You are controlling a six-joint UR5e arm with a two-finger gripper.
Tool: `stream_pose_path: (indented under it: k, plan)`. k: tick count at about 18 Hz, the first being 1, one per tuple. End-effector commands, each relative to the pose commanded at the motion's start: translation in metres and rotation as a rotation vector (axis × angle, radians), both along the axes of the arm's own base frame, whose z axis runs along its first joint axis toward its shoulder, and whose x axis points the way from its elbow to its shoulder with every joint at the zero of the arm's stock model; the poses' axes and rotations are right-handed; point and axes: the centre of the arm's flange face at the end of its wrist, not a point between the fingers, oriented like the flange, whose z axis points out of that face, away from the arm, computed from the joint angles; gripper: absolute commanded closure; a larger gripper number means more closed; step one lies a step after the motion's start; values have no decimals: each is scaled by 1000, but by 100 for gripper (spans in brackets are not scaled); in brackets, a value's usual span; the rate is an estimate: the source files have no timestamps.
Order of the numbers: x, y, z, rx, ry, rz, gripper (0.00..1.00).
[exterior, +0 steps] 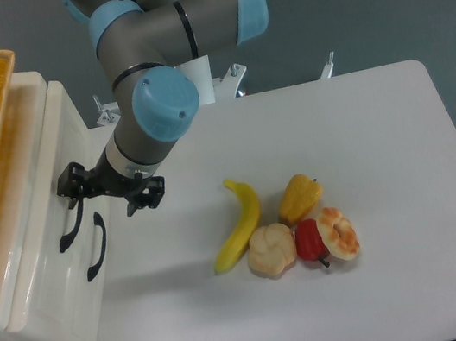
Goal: Slide open the top white drawer
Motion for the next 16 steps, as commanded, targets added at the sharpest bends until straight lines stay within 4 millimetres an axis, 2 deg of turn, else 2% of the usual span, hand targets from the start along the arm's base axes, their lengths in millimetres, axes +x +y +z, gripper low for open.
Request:
stream_pose_path:
  k: [16]
  plan:
    - [2, 8, -10, 0, 9, -19, 0]
